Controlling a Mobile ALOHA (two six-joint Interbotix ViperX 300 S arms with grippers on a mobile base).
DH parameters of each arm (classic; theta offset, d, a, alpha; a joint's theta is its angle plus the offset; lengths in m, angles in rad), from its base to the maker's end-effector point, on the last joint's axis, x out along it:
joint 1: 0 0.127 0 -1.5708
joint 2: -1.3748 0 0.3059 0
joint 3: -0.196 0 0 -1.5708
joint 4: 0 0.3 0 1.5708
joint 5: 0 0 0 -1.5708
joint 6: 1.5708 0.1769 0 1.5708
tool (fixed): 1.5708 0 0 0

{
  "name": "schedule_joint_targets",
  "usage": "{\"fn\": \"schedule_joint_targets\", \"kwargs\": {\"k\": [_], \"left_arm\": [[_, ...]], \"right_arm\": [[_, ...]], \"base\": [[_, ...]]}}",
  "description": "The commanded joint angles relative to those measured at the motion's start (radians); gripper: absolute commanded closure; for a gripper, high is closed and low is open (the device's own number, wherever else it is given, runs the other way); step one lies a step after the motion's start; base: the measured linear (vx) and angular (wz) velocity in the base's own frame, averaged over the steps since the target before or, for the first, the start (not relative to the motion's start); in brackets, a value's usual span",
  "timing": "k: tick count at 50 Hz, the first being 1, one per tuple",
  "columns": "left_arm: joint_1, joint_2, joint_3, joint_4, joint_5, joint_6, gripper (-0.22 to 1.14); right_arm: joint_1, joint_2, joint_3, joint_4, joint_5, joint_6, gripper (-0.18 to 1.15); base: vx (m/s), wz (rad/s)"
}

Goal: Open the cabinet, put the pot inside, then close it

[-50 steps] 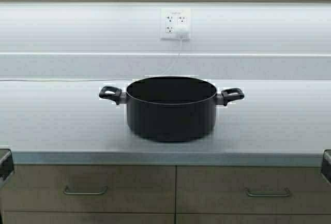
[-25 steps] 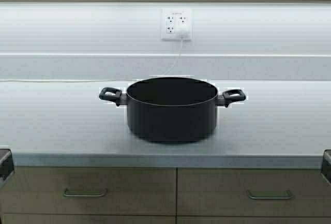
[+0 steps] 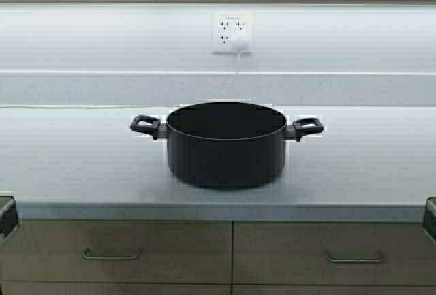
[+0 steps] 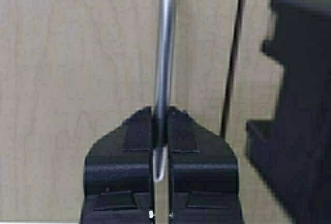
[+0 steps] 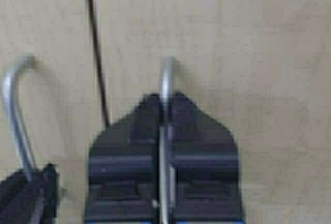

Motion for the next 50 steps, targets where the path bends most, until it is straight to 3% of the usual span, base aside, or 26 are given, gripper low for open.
{"fn": "schedule_joint_targets", "kwargs": {"k": [1, 23, 36, 50], "left_arm": [[-0.003, -0.038, 0.014, 0.002, 0.002, -0.008, 0.86], [-0.038, -0.31, 0.316, 0.006, 0.08, -0.014, 0.88], [-0.035, -0.534, 0.528, 0.077, 0.255, -0.008, 0.88], [-0.002, -0.735, 0.65, 0.083, 0.471, -0.008, 0.88]], "right_arm": [[-0.003, -0.035, -0.008, -0.005, -0.002, -0.002, 0.9], [0.051, -0.252, 0.242, -0.003, 0.025, 0.005, 0.91], [0.052, -0.474, 0.445, -0.003, 0.244, 0.008, 0.91], [0.051, -0.647, 0.588, -0.006, 0.388, 0.006, 0.91]], "base": [[-0.01, 0.0], [0.01, 0.0], [0.02, 0.0], [0.0, -0.01]]}}
